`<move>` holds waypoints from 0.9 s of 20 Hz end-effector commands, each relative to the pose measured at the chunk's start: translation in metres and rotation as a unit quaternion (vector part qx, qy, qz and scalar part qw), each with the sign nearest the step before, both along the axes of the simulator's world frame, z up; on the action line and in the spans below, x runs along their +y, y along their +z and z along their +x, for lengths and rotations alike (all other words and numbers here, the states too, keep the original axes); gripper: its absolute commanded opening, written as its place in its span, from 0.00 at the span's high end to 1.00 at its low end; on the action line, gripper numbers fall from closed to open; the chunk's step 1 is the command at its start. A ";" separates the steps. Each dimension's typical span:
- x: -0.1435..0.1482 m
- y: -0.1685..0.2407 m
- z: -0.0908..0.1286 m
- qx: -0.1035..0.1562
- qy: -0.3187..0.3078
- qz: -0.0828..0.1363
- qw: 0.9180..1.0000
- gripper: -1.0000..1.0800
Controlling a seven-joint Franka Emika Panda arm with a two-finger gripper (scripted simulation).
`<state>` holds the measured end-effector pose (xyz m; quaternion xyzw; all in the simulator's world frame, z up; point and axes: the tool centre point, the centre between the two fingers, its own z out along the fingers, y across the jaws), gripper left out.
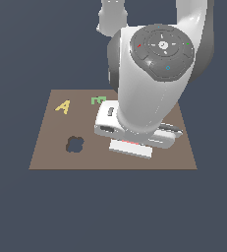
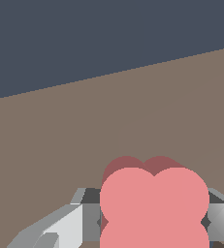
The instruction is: Insert a designated object into the corresponding slot on a board.
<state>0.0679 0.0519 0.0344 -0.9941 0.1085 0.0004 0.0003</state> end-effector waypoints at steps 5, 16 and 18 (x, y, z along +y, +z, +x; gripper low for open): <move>-0.072 0.003 -0.002 0.000 0.016 0.000 1.000 1.00; -0.159 0.006 0.003 0.000 0.036 0.000 0.999 1.00; -0.166 0.006 0.004 0.000 0.037 0.000 0.999 1.00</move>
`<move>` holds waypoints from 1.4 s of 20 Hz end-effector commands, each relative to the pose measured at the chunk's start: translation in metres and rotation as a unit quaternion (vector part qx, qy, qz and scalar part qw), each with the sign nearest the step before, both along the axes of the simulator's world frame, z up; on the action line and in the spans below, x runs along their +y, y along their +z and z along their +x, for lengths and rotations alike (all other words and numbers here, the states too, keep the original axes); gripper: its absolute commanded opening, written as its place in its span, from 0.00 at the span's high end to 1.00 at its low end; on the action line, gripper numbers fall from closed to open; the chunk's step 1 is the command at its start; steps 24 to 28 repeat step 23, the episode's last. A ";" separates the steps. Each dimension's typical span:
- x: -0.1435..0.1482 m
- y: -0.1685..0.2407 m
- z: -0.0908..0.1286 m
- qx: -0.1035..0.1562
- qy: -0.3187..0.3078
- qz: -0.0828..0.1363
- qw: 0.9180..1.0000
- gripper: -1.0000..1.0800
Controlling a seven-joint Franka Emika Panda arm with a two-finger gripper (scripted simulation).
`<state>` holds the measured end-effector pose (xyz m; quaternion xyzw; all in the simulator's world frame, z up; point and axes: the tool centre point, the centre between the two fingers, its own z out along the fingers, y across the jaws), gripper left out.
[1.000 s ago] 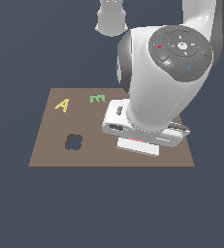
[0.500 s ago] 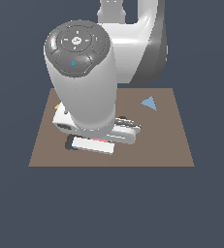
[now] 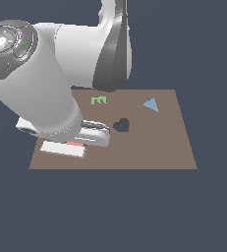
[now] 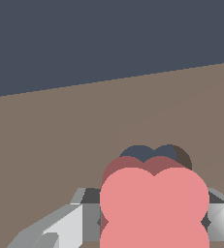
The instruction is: Insert a designated object into the corresponding slot on a board.
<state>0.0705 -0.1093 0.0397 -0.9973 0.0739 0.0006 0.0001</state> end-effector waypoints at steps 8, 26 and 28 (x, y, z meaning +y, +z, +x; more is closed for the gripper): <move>-0.010 -0.002 0.002 0.000 0.003 0.000 1.000 1.00; -0.011 -0.009 0.003 0.000 0.004 0.000 1.000 0.04; -0.011 -0.009 0.003 0.000 0.004 0.000 1.000 0.04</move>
